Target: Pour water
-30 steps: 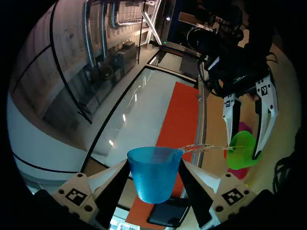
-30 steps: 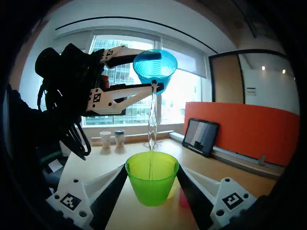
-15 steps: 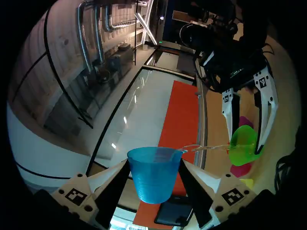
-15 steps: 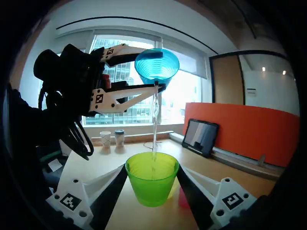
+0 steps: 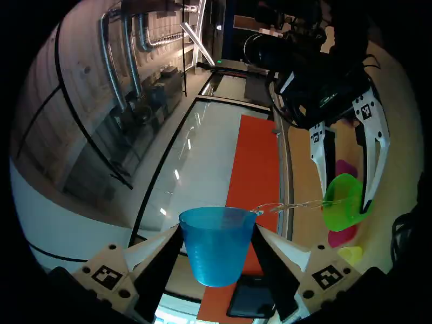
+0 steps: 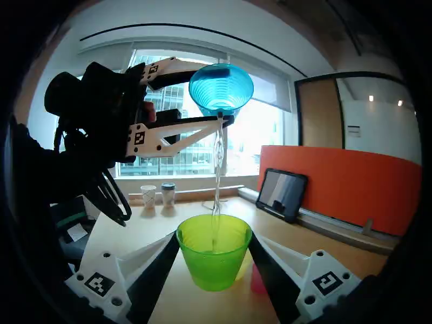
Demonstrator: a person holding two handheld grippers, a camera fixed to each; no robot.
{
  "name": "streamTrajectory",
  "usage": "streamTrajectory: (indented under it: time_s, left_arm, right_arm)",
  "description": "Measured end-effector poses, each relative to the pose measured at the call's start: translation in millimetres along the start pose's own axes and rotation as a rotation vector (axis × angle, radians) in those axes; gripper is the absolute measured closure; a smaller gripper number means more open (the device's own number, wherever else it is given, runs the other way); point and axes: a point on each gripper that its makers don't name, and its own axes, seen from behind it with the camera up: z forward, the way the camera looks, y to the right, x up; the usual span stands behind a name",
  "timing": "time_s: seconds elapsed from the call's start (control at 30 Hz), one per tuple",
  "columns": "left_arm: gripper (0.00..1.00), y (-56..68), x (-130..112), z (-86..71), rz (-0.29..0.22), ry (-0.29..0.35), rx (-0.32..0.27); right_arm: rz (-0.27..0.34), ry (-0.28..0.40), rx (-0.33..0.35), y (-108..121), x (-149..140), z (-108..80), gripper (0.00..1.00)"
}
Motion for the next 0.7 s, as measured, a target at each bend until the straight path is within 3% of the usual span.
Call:
streamTrajectory:
  time_s: [0.7]
  left_arm:
    - [0.14,-1.5,5.9,0.0,0.114,0.009,0.01]
  right_arm:
    - [-0.003,0.012,-0.01,2.7,3.7,-2.2,0.09]
